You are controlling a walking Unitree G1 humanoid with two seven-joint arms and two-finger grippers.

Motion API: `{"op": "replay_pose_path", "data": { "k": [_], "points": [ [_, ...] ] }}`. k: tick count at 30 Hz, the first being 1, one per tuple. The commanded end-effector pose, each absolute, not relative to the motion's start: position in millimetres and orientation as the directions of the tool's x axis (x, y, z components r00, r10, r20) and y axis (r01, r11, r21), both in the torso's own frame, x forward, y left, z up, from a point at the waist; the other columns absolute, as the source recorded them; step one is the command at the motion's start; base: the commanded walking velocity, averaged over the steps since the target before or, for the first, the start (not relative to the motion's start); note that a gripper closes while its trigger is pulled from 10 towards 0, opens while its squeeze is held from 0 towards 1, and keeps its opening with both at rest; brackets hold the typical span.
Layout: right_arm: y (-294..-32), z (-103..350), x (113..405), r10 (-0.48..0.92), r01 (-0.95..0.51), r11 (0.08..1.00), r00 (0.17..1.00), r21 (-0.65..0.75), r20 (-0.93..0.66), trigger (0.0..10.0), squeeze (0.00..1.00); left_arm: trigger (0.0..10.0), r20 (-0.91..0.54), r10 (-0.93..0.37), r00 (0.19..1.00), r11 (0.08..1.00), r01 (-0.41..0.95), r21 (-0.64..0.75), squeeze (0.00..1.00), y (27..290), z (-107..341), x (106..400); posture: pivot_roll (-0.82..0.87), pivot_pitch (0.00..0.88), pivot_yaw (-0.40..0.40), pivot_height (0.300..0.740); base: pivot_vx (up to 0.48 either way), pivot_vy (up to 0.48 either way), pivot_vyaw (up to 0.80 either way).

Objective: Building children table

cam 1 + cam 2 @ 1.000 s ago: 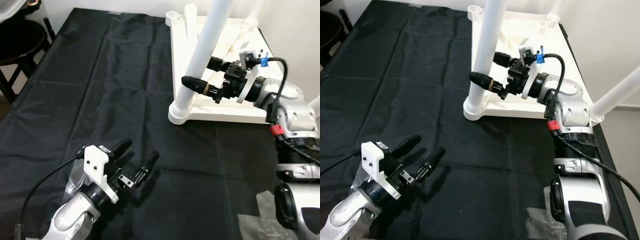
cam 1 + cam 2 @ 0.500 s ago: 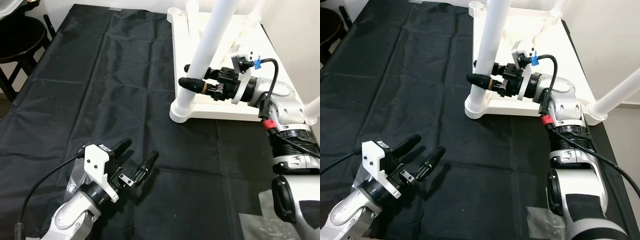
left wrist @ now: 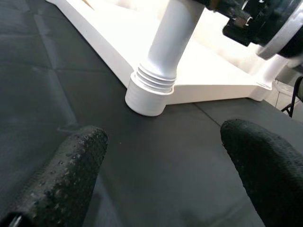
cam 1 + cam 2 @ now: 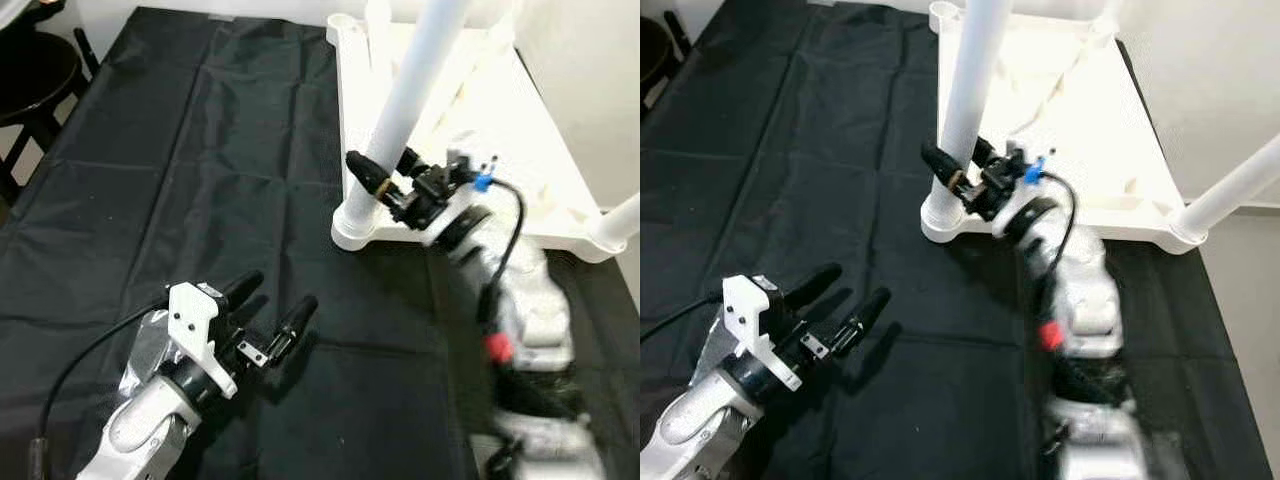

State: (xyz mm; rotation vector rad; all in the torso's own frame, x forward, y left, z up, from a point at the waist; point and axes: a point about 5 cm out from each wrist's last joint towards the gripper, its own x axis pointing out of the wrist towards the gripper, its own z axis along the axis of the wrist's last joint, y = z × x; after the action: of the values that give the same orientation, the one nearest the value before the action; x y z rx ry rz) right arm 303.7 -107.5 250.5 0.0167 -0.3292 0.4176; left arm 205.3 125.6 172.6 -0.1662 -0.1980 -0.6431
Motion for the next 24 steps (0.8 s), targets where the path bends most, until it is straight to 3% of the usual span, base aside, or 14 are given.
{"op": "replay_pose_path", "data": {
  "k": [1, 5, 12, 13, 17, 18, 21, 24],
  "points": [
    [-120.5, 220.6, 306.2, 0.245, -0.245, 0.969, 0.958, -0.023, 0.151, 0.0, 0.0, 10.0, 0.217, -0.58, 0.785, 0.785, 0.61, -0.108, 0.0, 125.7, 166.7, 204.0, 0.02, 0.269, -0.083, 0.74, 0.0, 0.0, 0.0],
    [-115.4, 217.1, 304.5, 0.154, -0.154, 0.988, 0.981, -0.01, 0.121, 0.0, 0.0, 10.0, 0.216, -0.581, 0.785, 0.786, 0.61, -0.103, 0.0, 125.9, 165.4, 205.2, 0.03, 0.258, -0.087, 0.74, 0.0, 0.0, 0.0],
    [-105.9, 222.2, 302.1, 0.143, -0.143, 0.99, 0.985, -0.005, 0.092, 0.0, 0.0, 10.0, 0.215, -0.58, 0.786, 0.787, 0.608, -0.101, 0.0, 127.3, 165.4, 204.9, 0.03, 0.261, -0.083, 0.74, 0.0, 0.0, 0.0],
    [-102.6, 224.3, 301.8, 0.182, -0.181, 0.983, 0.979, -0.023, 0.091, 10.0, 0.0, 10.0, 0.214, -0.58, 0.786, 0.787, 0.608, -0.101, 0.0, 127.3, 165.5, 204.9, 0.03, 0.262, -0.082, 0.74, 0.0, 0.0, 0.0],
    [-98.2, 230.2, 301.1, 0.251, -0.25, 0.968, 0.961, -0.031, 0.112, 10.0, 0.0, 10.0, 0.213, -0.581, 0.785, 0.786, 0.609, -0.101, 0.0, 127.3, 165.5, 204.5, 0.03, 0.265, -0.079, 0.74, 0.0, 0.0, 0.0],
    [-97.4, 236.9, 301.7, 0.327, -0.329, 0.944, 0.935, -0.011, 0.139, 10.0, 1.0, 10.0, 0.213, -0.582, 0.785, 0.786, 0.61, -0.101, 0.0, 127.2, 165.6, 204.3, 0.03, 0.27, -0.078, 0.74, 0.0, 0.0, 0.0],
    [-101.7, 249.6, 304.0, 0.438, -0.443, 0.897, 0.879, -0.017, 0.188, 10.0, 1.0, 10.0, 0.213, -0.583, 0.784, 0.784, 0.612, -0.103, 0.0, 127.1, 165.6, 203.9, 0.03, 0.272, -0.079, 0.74, 0.0, 0.0, 0.0],
    [-117.7, 269.4, 308.2, 0.626, -0.621, 0.778, 0.75, -0.098, 0.212, 10.0, 1.0, 10.0, 0.215, -0.584, 0.783, 0.783, 0.613, -0.105, 0.0, 126.1, 166.1, 202.1, 0.03, 0.279, -0.086, 0.74, 0.0, 0.0, 0.0]
  ]
}}
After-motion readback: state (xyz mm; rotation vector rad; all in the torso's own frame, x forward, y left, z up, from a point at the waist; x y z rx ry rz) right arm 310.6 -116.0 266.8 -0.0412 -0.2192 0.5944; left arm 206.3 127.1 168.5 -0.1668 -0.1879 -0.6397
